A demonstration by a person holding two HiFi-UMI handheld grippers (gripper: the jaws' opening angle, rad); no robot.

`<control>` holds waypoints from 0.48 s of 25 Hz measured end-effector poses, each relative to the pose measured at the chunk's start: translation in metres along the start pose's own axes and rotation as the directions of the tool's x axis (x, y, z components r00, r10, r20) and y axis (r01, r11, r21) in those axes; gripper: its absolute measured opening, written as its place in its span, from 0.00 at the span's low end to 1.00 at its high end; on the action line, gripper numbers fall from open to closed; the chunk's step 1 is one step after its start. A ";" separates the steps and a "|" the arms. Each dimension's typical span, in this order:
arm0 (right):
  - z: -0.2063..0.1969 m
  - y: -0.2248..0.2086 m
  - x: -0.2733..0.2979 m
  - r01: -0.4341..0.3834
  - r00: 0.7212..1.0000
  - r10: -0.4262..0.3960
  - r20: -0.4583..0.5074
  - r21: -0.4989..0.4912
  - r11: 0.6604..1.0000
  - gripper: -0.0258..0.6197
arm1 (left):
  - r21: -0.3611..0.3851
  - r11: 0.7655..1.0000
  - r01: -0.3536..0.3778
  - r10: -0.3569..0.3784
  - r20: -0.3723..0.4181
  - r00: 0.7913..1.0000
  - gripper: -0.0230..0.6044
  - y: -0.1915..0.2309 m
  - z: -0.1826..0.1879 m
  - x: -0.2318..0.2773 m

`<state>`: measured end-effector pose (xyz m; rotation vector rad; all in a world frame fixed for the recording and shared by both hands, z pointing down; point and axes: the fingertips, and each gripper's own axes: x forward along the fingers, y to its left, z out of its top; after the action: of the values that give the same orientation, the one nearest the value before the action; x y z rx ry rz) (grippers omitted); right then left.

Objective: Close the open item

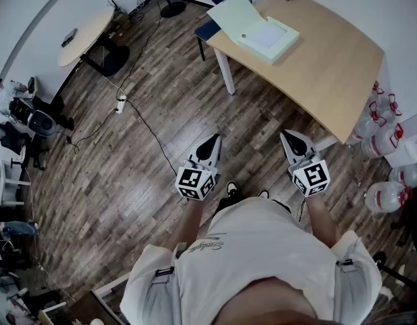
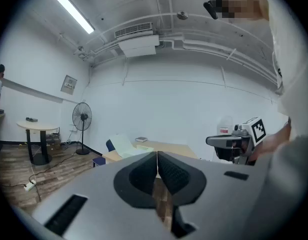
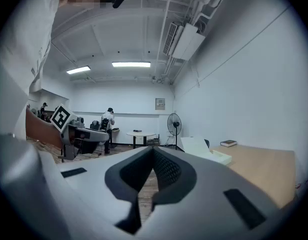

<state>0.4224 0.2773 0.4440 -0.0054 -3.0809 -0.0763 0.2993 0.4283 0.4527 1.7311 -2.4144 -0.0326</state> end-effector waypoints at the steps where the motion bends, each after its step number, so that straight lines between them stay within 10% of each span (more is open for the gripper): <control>1: -0.001 0.003 0.001 -0.001 1.000 0.001 -0.002 0.003 1.000 0.03 | 0.002 1.000 0.000 0.000 0.000 1.000 0.06 0.002 0.001 -0.002; 12: -0.005 0.010 0.024 0.019 0.999 -0.019 -0.027 0.007 1.000 0.03 | -0.015 0.999 0.039 -0.039 -0.019 0.999 0.06 0.023 -0.008 0.010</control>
<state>0.3992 0.2871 0.4504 0.0248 -3.0543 -0.0650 0.2759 0.4270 0.4640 1.7641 -2.3605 -0.0380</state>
